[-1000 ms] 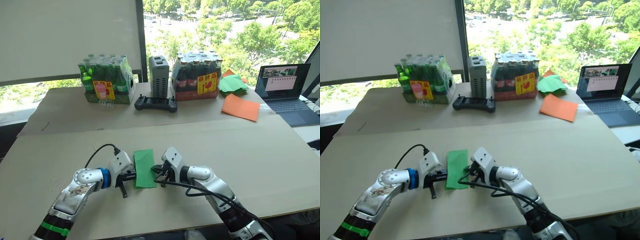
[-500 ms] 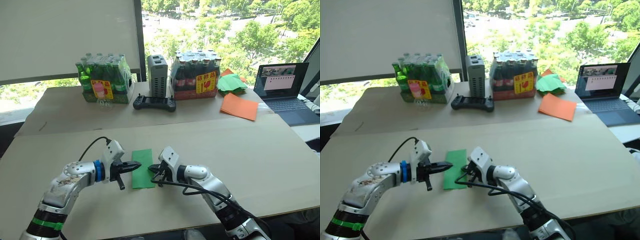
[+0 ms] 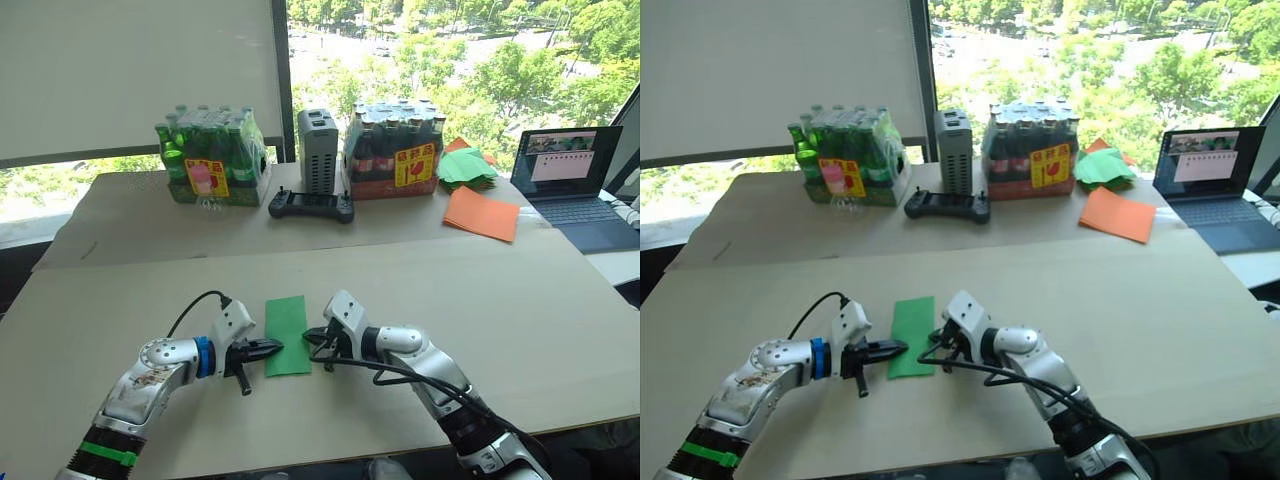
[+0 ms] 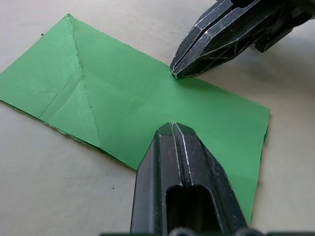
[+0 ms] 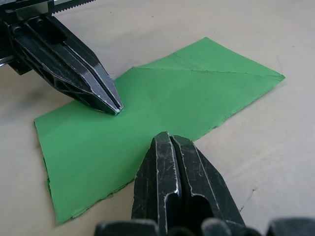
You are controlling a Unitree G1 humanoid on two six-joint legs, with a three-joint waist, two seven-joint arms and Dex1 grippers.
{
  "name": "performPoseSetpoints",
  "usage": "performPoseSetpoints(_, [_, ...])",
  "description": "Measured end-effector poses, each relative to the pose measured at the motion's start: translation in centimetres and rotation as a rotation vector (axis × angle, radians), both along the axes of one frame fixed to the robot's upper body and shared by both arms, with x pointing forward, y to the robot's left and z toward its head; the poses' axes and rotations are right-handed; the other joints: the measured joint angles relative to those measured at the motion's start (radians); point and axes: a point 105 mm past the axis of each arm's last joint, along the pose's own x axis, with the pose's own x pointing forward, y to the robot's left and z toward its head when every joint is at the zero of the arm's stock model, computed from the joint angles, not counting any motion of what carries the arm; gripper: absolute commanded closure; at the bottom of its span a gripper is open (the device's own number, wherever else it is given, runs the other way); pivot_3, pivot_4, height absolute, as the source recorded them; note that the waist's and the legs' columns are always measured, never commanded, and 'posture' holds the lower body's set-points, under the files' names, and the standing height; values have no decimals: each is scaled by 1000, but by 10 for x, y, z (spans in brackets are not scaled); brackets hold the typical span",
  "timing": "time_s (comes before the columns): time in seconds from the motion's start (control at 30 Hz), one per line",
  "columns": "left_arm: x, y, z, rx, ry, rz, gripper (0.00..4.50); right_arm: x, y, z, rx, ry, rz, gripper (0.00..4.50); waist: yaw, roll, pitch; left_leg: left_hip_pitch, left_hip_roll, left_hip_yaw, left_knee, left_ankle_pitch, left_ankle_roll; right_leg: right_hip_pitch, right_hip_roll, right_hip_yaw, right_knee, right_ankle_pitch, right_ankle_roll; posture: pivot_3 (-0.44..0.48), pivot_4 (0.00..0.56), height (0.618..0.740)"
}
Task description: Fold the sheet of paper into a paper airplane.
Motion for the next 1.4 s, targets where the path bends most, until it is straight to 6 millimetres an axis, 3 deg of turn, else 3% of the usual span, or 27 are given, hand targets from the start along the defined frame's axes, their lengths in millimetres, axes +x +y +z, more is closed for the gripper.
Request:
performPoseSetpoints(0.3, [-4,-1,0,6,-2,-10,4500,13,6,-1,-9,-17,21,4475,-3,0,0,1,2,1,0,0,-1,0,2,0,0,1,-2,0,150,724])
performPoseSetpoints(0.57, [-7,-3,0,8,1,-18,4500,50,-1,6,-24,-51,-37,4475,-3,0,0,1,3,1,0,1,-1,0,3,0,0,2,-3,0,150,724])
performPoseSetpoints(0.9, [-7,-2,1,14,4,-13,4500,62,14,8,-1,-52,-26,4475,-13,0,0,1,3,1,0,1,-1,-1,4,0,1,2,-4,0,150,724])
performPoseSetpoints(1.4, [-7,-3,3,14,-9,-10,4500,74,19,16,31,-63,-44,4475,-26,0,0,-7,3,1,0,2,-3,-10,3,1,2,3,-4,0,150,724])
